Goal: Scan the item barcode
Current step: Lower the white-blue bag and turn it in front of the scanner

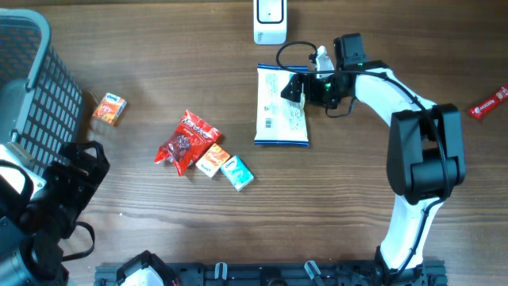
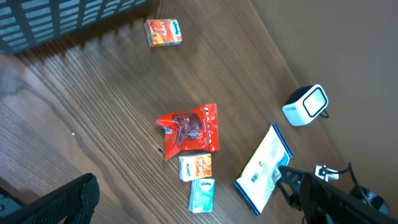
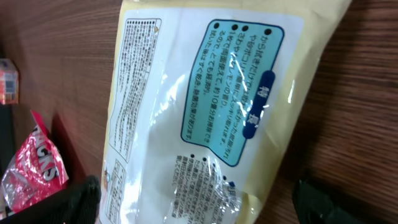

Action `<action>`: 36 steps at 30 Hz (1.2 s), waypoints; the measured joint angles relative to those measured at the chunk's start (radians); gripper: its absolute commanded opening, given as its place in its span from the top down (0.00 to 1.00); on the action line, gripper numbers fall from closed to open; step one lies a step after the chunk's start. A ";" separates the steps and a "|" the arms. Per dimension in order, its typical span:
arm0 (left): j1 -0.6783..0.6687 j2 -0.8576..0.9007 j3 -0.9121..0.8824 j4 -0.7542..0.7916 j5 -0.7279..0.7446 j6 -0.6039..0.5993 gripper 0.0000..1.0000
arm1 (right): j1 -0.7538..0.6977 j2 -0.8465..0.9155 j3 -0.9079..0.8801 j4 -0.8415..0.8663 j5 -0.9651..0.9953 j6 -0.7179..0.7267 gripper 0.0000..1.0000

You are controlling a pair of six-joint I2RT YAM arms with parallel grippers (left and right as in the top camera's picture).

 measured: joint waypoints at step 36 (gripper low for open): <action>0.000 0.000 0.000 0.000 0.000 0.000 0.00 | 0.107 0.143 0.006 0.192 -0.216 0.446 0.66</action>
